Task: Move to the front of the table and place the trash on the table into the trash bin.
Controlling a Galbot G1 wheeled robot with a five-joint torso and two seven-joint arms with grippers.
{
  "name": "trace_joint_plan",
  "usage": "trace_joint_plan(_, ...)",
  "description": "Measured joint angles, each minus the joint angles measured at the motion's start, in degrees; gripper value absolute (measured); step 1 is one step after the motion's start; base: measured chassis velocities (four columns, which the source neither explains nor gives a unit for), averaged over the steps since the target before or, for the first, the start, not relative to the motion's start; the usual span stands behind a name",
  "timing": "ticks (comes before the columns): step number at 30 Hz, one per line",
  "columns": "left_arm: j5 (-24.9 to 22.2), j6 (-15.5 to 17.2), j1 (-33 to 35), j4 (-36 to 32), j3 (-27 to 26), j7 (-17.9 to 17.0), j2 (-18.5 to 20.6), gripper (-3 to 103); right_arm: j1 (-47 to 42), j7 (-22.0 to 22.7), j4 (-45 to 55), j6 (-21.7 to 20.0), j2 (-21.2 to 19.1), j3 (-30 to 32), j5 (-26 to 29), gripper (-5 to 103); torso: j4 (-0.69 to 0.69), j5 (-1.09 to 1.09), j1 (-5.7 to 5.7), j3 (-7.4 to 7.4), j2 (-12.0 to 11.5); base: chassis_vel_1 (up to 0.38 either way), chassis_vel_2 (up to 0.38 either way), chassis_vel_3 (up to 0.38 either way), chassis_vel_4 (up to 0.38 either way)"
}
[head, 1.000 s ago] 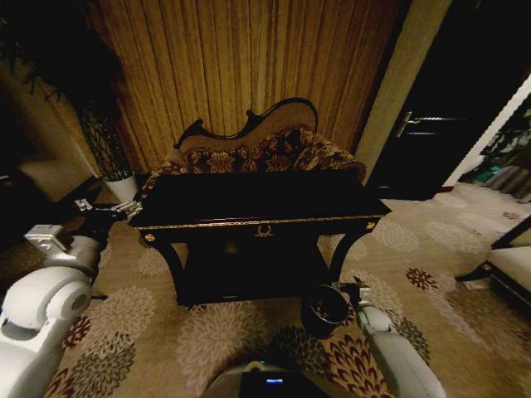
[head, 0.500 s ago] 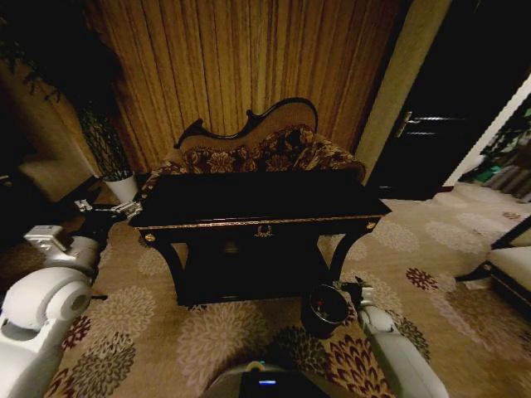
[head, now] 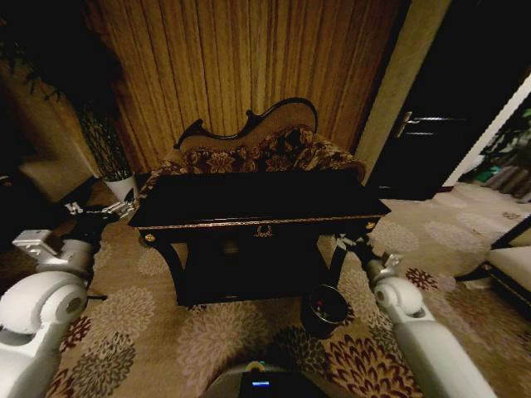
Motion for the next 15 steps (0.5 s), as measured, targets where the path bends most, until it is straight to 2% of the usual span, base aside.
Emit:
trace_joint_plan(6, 0.51, -0.16, 0.64, -0.58, -0.02, 0.28, -0.41, 100, -1.25, -0.20, 6.19, -2.62, 0.02, 0.84, -0.82, 100, -0.02, 0.01, 0.00, 0.00, 0.00, 0.000, 0.000, 0.000, 0.000)
trace_joint_plan(15, 0.52, -0.15, 0.65, -0.52, -0.03, 0.50, 0.12, 100, -1.45, -0.12, 8.70, -4.09, 0.14, 1.01, 0.67, 100, -0.02, 0.01, 0.01, 0.01, -0.01, 0.000, 0.000, 0.000, 0.000)
